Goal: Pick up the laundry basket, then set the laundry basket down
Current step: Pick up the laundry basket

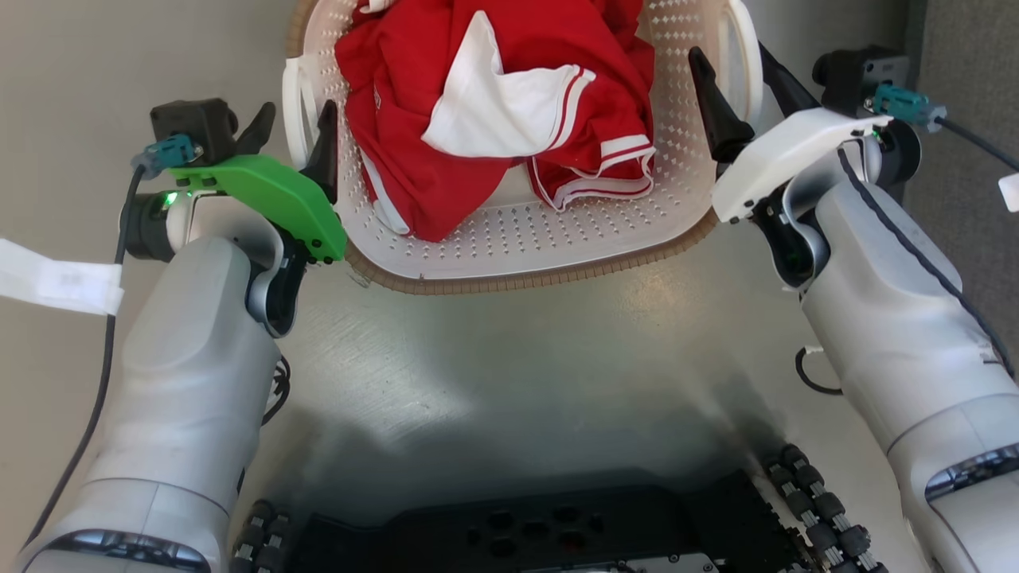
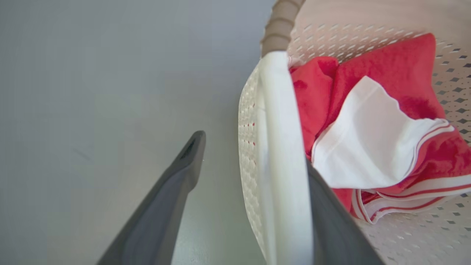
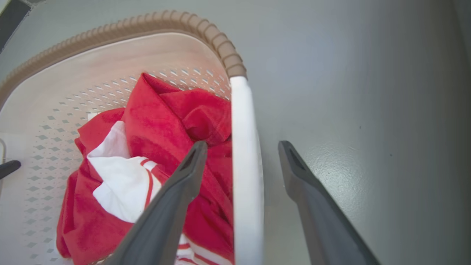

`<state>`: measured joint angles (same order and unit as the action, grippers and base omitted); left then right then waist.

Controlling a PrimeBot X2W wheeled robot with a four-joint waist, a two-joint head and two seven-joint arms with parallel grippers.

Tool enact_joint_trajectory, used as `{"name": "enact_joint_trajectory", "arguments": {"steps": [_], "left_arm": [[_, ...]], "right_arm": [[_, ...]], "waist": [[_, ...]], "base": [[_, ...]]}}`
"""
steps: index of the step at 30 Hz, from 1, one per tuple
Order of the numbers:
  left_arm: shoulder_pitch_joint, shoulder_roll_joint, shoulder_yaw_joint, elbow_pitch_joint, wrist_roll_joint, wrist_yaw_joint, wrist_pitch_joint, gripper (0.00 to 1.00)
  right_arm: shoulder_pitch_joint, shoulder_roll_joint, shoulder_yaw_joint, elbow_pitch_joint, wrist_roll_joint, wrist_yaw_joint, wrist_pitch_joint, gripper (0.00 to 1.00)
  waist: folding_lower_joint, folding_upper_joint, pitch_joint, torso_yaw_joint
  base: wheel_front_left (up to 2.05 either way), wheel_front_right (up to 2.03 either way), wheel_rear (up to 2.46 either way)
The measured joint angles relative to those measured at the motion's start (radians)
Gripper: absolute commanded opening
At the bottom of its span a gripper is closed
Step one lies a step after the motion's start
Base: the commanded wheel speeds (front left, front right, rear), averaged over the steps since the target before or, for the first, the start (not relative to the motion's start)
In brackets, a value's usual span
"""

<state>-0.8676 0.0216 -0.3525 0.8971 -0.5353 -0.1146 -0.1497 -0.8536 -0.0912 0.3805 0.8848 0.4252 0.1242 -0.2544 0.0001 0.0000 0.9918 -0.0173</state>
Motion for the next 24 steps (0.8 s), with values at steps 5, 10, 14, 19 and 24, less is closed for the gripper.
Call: {"name": "enact_joint_trajectory", "arguments": {"steps": [5, 10, 14, 19, 24], "left_arm": [[-0.030, -0.001, -0.019, 0.022, -0.017, -0.001, 0.004, 1.00], [-0.046, -0.003, -0.039, 0.051, -0.036, -0.008, -0.001, 0.98], [-0.056, -0.006, -0.050, 0.065, -0.059, -0.010, -0.001, 0.31], [-0.071, -0.019, -0.068, 0.075, -0.080, -0.008, -0.010, 0.00], [-0.080, -0.019, -0.079, 0.104, -0.085, -0.008, -0.019, 0.00]], "right_arm": [[-0.036, 0.001, 0.013, 0.042, 0.009, 0.000, 0.001, 1.00], [-0.063, 0.005, 0.027, 0.087, 0.033, 0.000, 0.001, 0.48], [-0.073, 0.008, 0.043, 0.108, 0.051, 0.001, 0.001, 0.11], [-0.091, 0.024, 0.056, 0.126, 0.067, 0.000, 0.001, 0.00], [-0.101, 0.031, 0.074, 0.147, 0.078, 0.000, 0.001, 0.00]], "waist": [[0.0000, 0.0000, 0.023, -0.002], [0.0000, 0.0000, 0.035, -0.001], [-0.0001, 0.0000, 0.035, 0.000], [-0.0001, 0.0000, 0.033, 0.000], [-0.0001, 0.0000, 0.023, -0.001]], "base": [[0.00, 0.00, 0.00], [0.00, 0.00, 0.00], [0.00, 0.00, 0.00], [0.00, 0.00, 0.00], [0.00, 0.00, 0.00]]}}
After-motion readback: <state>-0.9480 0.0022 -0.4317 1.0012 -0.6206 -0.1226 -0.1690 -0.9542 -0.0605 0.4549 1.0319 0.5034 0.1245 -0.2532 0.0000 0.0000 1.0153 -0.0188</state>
